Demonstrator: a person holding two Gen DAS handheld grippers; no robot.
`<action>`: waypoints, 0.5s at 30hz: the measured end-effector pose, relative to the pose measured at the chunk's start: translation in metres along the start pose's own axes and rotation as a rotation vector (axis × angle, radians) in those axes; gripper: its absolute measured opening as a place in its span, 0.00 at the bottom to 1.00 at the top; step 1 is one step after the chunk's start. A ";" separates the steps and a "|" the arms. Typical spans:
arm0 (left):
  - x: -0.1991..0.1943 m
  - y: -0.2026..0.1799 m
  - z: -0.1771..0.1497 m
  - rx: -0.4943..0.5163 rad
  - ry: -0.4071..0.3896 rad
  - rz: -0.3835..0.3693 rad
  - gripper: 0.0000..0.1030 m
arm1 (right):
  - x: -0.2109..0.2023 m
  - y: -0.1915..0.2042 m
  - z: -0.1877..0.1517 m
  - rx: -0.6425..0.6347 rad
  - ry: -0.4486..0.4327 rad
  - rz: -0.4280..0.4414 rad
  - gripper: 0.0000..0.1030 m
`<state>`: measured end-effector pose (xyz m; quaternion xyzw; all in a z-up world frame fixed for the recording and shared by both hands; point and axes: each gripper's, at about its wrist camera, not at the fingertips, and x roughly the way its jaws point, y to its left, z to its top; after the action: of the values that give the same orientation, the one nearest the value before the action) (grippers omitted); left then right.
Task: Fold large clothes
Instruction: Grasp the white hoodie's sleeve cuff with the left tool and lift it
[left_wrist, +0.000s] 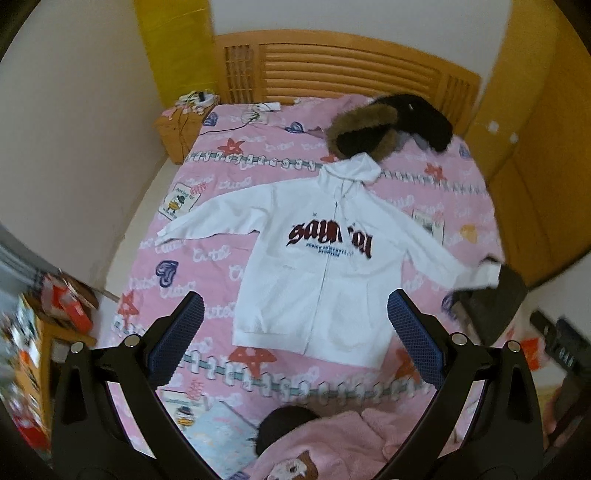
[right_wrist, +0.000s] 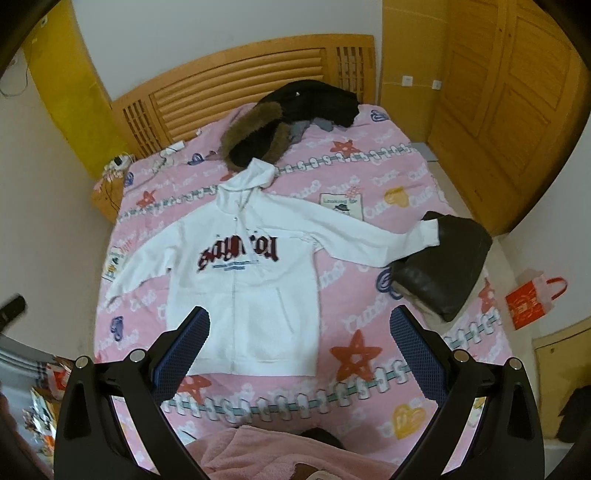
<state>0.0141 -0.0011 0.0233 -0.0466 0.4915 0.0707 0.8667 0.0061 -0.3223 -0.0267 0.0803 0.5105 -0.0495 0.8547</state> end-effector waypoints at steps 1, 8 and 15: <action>0.002 0.005 0.002 -0.020 -0.002 0.004 0.94 | 0.001 -0.002 0.002 -0.005 -0.002 -0.005 0.92; 0.037 0.086 0.024 -0.179 -0.003 0.030 0.94 | 0.015 0.030 0.036 -0.092 -0.088 -0.059 0.92; 0.132 0.246 0.060 -0.415 0.064 0.012 0.94 | 0.045 0.151 0.075 -0.178 -0.220 0.001 0.92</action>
<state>0.0904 0.2607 -0.0616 -0.2235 0.4940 0.1739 0.8220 0.1176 -0.1884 -0.0178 -0.0013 0.4159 -0.0123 0.9093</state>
